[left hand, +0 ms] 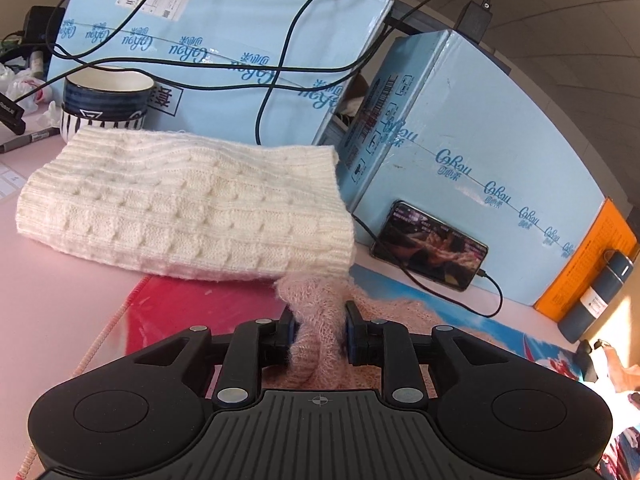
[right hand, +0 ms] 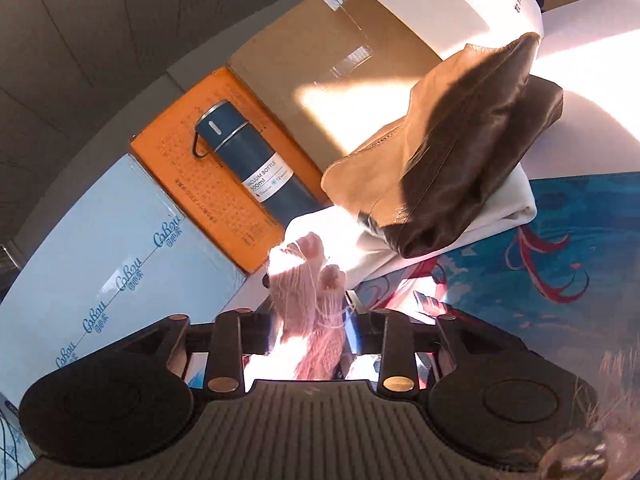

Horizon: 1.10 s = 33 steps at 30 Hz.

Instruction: Fold clothes

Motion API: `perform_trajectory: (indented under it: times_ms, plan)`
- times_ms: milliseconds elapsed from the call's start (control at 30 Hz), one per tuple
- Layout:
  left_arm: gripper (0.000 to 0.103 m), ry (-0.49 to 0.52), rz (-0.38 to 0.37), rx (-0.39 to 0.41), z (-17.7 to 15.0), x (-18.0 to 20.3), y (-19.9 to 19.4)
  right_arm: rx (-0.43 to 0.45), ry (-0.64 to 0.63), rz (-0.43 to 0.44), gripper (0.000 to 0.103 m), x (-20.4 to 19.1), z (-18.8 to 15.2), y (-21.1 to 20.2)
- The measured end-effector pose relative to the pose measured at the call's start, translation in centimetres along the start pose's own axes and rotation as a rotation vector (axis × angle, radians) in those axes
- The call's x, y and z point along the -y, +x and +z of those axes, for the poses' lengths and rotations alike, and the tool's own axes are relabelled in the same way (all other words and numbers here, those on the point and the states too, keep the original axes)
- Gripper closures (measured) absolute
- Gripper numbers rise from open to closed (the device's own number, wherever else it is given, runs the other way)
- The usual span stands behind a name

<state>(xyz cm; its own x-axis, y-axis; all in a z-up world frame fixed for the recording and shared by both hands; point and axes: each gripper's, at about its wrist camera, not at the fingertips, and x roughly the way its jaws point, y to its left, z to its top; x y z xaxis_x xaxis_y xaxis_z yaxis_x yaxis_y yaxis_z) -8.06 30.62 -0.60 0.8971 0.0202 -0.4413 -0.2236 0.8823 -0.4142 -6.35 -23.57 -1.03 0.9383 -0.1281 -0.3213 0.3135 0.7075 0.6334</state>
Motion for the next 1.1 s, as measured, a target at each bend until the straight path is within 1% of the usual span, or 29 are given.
perform_trajectory:
  times_ms: [33,67,100,133,167,200,233,267,300,333,400,433,467,500,533,600,667,767,867,900,1033,1067,1100]
  plan:
    - [0.071,-0.005,0.012,0.003,0.0,-0.1,0.0,0.012,0.000,-0.016,0.055,0.1,0.0,-0.2]
    - [0.067,-0.010,0.024,0.007,0.1,-0.2,0.0,0.017,0.010,-0.025,0.054,0.4,0.1,-0.4]
    - [0.061,-0.015,0.036,0.010,0.1,-0.3,-0.1,0.022,0.021,-0.034,0.052,0.7,0.1,-0.5]
    - [0.056,-0.020,0.047,0.017,0.2,-0.3,-0.1,0.027,0.026,-0.035,0.047,0.8,0.1,-0.7]
    - [0.050,-0.025,0.055,0.040,0.2,-0.4,-0.4,0.045,0.018,-0.007,0.044,0.6,-0.1,-1.1]
    - [0.047,-0.030,0.060,0.062,0.3,-0.5,-0.6,0.064,0.010,0.022,0.041,0.5,-0.2,-1.5]
    - [0.046,-0.035,0.049,0.087,0.3,-0.5,-0.9,0.083,0.001,0.050,0.038,0.3,-0.4,-1.9]
    - [0.043,-0.035,0.027,0.112,0.3,-0.5,-1.1,0.102,-0.007,0.079,0.032,0.2,-0.5,-2.3]
    - [0.039,-0.031,0.005,0.137,0.2,-0.3,-1.4,0.120,-0.016,0.108,0.028,0.1,-0.6,-2.7]
    - [0.037,-0.009,-0.019,0.163,0.1,0.1,-1.6,0.139,-0.024,0.136,0.023,-0.1,-0.8,-3.2]
    - [0.033,0.075,-0.065,0.203,-0.4,1.3,-2.0,0.170,-0.047,0.200,0.015,-0.4,-1.1,-3.9]
    - [0.031,0.122,-0.089,0.216,-0.6,2.0,-2.1,0.149,-0.082,0.263,0.007,-1.0,-1.4,-4.1]
    - [0.026,0.166,-0.117,0.215,-0.8,2.7,-2.1,0.102,-0.105,0.321,0.002,-1.4,-1.6,-3.9]
    - [0.022,0.207,-0.153,0.204,-0.9,3.3,-2.0,0.045,-0.113,0.373,0.002,-1.7,-1.8,-3.5]
    - [0.021,0.239,-0.190,0.188,-1.0,3.9,-1.9,-0.026,-0.111,0.419,0.001,-2.0,-2.0,-2.9]
    - [0.019,0.318,-0.229,0.131,-0.9,5.2,-1.3,-0.168,-0.102,0.467,0.000,-2.5,-2.5,-1.7]
    - [0.019,0.400,-0.224,0.060,-0.5,6.5,-0.3,-0.250,-0.105,0.473,0.000,-2.8,-2.8,-1.0]
    - [0.019,0.475,-0.236,0.009,0.4,7.6,1.7,-0.343,-0.098,0.476,0.000,-3.0,-3.3,-0.2]
    - [0.012,0.550,-0.247,-0.042,1.4,8.7,3.7,-0.360,-0.098,0.477,0.000,-2.9,-3.6,-0.3]
    - [0.011,0.570,-0.254,-0.065,1.7,8.9,4.4,-0.366,-0.092,0.477,0.000,-2.8,-3.6,-0.2]
    - [0.011,0.585,-0.345,-0.284,1.0,8.5,7.3,-0.385,-0.066,0.481,0.000,-2.3,-3.5,0.0]
    - [0.011,0.582,-0.351,-0.311,0.6,8.3,7.7,-0.387,-0.063,0.482,0.000,-2.3,-3.5,0.1]
    - [0.011,0.576,-0.354,-0.315,0.3,8.1,7.8,-0.390,-0.060,0.480,0.000,-2.3,-3.5,0.2]
